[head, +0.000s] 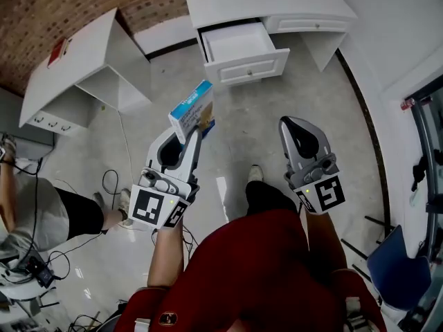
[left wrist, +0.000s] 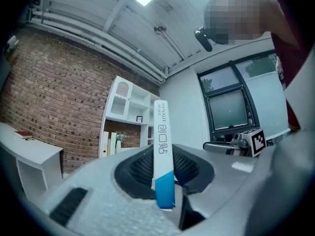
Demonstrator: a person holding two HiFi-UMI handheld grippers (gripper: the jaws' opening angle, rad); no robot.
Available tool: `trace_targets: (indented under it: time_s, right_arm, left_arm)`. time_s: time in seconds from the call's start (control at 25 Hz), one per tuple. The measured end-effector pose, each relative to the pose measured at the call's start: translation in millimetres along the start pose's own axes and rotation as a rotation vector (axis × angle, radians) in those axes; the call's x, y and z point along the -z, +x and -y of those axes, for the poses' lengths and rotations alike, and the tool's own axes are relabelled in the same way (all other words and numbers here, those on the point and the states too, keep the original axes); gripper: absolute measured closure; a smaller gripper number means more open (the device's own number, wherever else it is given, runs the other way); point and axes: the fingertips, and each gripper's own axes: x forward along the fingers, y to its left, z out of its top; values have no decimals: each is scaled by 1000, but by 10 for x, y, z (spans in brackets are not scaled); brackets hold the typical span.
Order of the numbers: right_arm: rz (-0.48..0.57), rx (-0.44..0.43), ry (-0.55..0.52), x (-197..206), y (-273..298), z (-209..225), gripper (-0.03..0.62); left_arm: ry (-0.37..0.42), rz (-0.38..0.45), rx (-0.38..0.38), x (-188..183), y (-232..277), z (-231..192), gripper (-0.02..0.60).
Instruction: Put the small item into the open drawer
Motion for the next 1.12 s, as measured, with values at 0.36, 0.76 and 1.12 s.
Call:
trace_targets:
  time_s: [0.36, 0.76, 1.12]
  right_arm:
    - [4, -27, 21, 238, 870, 1413, 582]
    - [-31, 2, 44, 556, 1276, 1939, 582]
    - [-56, 83, 39, 823, 2084, 2472, 582]
  left_arm:
    - [8, -51, -20, 125, 1595, -523, 503]
    - [-3, -156, -4, 495, 2317, -925, 503]
    - [-28, -271, 62, 1090, 3211, -1642, 503]
